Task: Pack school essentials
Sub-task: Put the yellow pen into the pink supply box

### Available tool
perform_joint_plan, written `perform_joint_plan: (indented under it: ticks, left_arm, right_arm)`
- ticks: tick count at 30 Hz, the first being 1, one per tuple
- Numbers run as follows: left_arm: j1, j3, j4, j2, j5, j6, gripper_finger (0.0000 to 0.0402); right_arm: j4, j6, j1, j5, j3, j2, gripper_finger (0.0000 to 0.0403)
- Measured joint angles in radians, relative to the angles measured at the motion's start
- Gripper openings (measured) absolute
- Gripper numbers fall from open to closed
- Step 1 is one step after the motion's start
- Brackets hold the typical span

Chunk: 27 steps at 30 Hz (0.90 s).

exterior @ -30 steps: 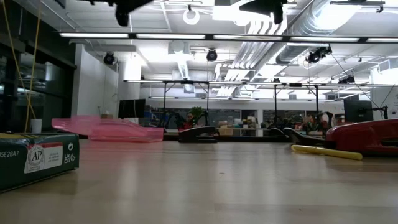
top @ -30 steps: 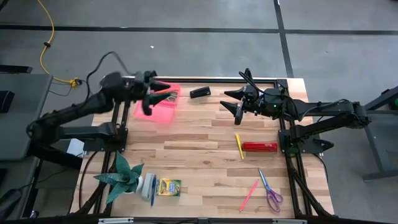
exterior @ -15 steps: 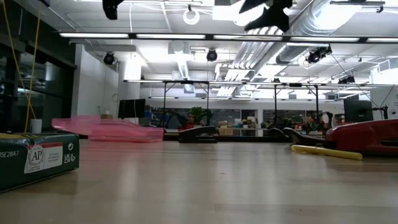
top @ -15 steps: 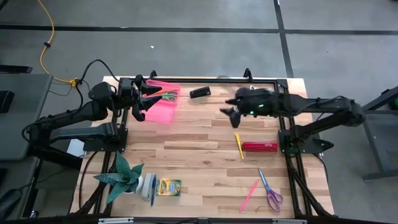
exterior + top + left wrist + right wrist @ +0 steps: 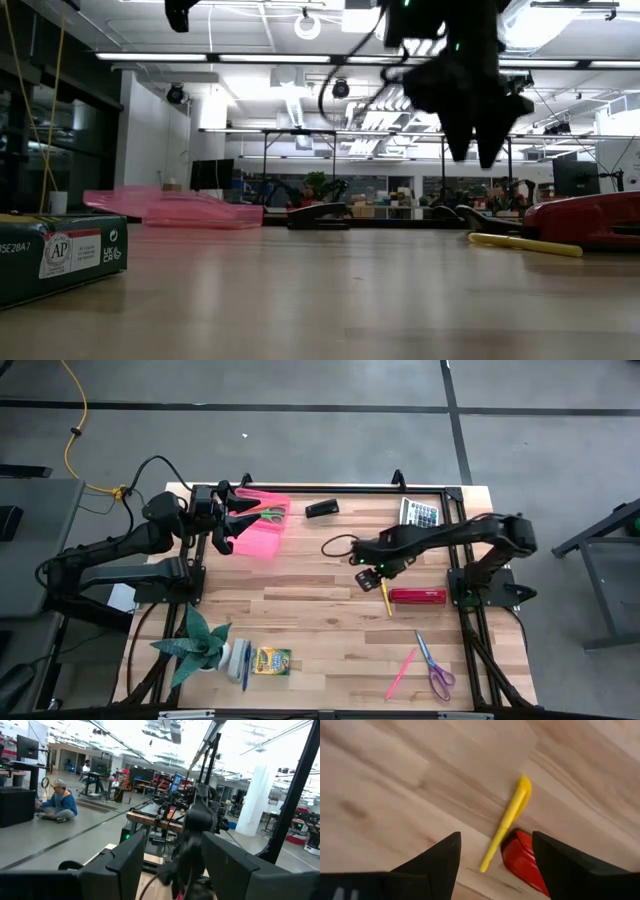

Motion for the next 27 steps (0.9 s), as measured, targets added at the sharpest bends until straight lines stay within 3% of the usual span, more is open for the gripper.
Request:
perform_joint_plan:
  ticks: [7,13,27]
  left_arm:
    - [0.0,0.0,0.0,0.0,0.0,0.03,0.0184]
    - [0.0,0.0,0.0,0.0,0.0,0.037,0.0184]
    - [0.0,0.0,0.001,0.0,0.0,0.035,0.0184]
  right_arm:
    - [-0.004,-0.003,0.011,-0.03,-0.004,0.14,0.0236]
    - [-0.003,-0.053,0.008,-0.124,-0.004,0.245,0.0236]
    - [0.178,-0.081,-0.038,-0.171,-0.002,0.285,0.0236]
